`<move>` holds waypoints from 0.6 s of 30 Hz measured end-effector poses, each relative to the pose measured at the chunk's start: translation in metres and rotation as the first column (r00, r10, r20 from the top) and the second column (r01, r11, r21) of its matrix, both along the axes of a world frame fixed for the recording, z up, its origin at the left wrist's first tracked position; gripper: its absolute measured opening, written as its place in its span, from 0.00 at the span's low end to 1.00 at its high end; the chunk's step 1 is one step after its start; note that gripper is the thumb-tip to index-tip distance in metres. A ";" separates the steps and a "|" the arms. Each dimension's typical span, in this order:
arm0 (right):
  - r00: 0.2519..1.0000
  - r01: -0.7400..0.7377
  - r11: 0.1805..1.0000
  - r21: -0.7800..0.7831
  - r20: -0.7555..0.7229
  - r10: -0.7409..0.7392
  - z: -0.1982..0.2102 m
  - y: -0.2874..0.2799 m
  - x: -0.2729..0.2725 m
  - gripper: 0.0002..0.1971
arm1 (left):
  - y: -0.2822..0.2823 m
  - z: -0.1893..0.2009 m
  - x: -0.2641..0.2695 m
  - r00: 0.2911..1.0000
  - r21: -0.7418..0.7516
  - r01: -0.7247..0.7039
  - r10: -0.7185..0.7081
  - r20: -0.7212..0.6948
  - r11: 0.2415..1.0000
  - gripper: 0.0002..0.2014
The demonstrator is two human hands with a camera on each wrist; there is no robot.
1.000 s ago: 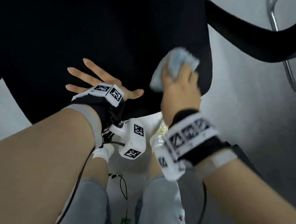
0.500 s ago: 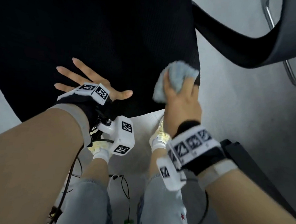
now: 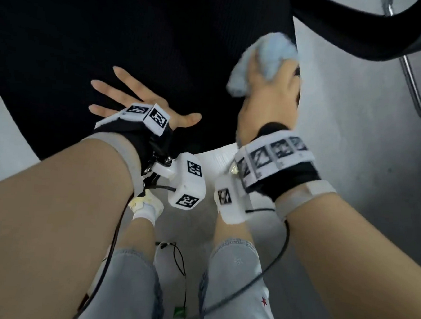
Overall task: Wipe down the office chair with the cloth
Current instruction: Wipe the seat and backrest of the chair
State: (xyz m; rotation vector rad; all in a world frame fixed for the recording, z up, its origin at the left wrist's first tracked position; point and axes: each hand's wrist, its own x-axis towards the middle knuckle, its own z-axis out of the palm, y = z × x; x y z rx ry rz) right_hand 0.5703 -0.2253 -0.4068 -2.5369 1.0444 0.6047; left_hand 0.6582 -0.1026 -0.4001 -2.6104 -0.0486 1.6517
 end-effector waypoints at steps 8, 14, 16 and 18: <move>0.843 -0.538 0.839 0.083 0.023 0.538 0.010 0.021 -0.033 0.29 | 0.038 -0.012 -0.010 0.959 -0.039 -0.157 0.161 0.231 0.987 0.61; 0.995 -0.100 0.994 -0.042 -0.013 0.099 0.020 0.015 -0.022 0.37 | 0.129 -0.002 -0.023 0.729 -0.255 -0.457 0.523 0.442 0.852 0.52; 0.998 0.064 0.998 0.006 0.008 -0.064 0.015 0.040 -0.013 0.35 | 0.167 -0.002 -0.025 0.600 -0.269 -0.612 0.658 0.455 0.744 0.47; 0.997 0.060 0.996 0.071 0.040 -0.063 0.013 0.077 -0.004 0.34 | 0.192 -0.003 -0.030 0.524 -0.282 -0.726 0.771 0.363 0.627 0.40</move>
